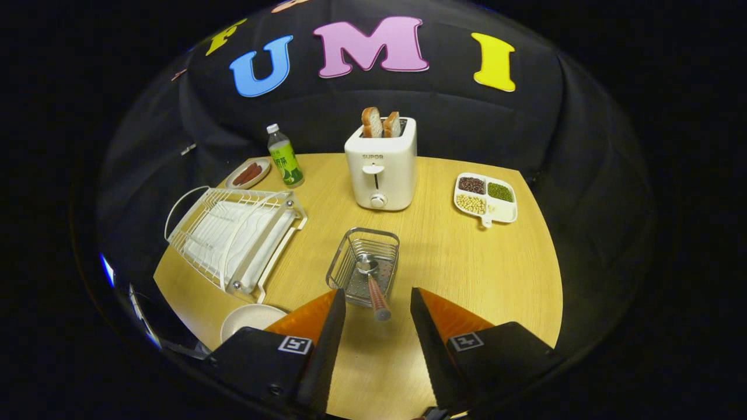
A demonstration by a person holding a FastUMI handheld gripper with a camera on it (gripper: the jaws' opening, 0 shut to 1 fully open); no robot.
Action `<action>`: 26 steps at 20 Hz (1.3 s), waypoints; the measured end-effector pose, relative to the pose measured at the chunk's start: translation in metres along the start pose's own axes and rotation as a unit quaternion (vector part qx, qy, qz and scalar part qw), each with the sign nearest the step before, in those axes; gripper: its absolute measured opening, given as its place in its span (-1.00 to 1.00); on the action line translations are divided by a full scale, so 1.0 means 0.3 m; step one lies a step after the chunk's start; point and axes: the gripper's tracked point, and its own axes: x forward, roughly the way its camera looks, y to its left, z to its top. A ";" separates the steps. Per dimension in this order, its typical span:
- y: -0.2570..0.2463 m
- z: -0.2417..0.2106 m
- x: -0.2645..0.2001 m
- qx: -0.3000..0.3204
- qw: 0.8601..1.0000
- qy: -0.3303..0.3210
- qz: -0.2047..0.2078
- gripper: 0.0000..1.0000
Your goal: Take the plate from the dish rack, then take the spoon from the basket and place it into the plate.
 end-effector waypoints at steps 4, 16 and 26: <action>0.011 -0.022 0.049 -0.016 1.000 0.018 0.014 -0.17; 0.007 0.034 -0.135 0.038 0.999 -0.021 -0.008 -0.78; 0.256 -0.044 -0.484 0.060 0.996 -0.059 0.022 -0.78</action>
